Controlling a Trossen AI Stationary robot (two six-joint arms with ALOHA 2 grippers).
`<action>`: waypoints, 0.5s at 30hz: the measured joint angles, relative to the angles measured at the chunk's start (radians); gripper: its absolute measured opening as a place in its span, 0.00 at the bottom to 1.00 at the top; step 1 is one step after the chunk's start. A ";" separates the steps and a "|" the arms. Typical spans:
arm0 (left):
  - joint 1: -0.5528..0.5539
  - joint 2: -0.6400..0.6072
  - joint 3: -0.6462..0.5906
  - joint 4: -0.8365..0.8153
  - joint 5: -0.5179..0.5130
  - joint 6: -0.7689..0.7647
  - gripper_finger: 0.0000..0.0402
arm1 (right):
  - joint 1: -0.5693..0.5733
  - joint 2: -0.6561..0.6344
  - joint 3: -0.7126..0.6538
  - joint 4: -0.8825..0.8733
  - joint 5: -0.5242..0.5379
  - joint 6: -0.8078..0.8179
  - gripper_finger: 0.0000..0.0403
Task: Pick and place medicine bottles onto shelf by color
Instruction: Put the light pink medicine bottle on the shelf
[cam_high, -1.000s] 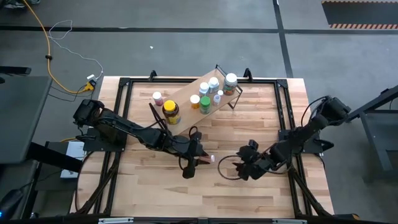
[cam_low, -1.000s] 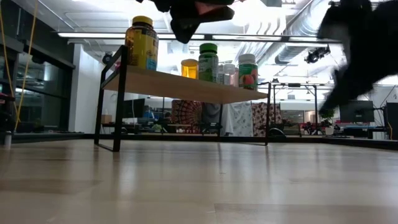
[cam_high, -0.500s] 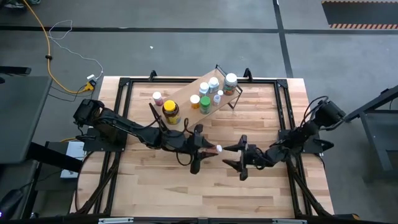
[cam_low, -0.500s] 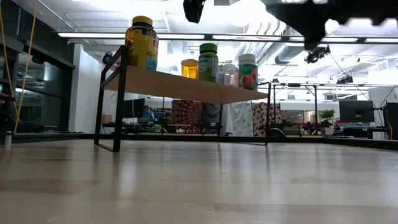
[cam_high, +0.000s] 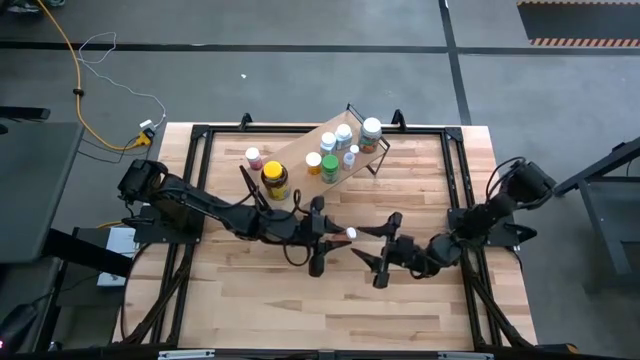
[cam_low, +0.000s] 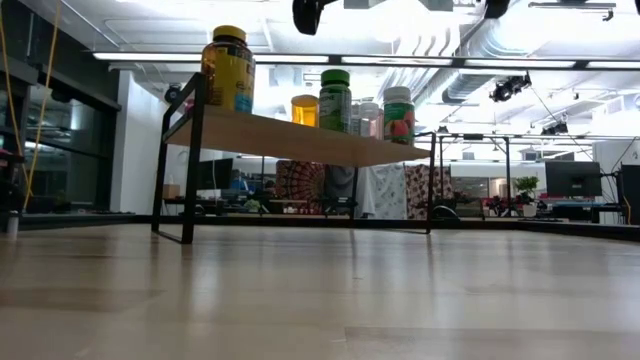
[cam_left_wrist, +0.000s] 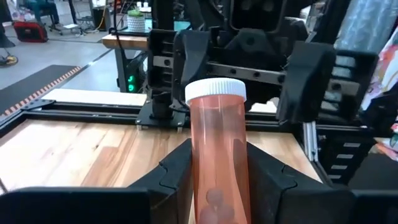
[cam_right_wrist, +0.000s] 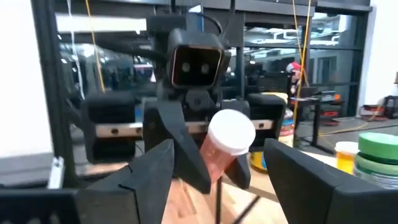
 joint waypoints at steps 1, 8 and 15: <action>-0.002 0.000 0.000 0.006 0.000 0.002 0.25 | 0.000 -0.006 0.000 0.004 -0.004 0.008 0.60; -0.001 0.001 0.000 0.055 -0.003 0.002 0.25 | -0.063 -0.010 0.000 -0.036 -0.115 0.159 0.60; -0.001 0.001 0.000 0.059 -0.003 0.012 0.25 | -0.149 -0.010 0.000 -0.032 -0.289 0.251 0.60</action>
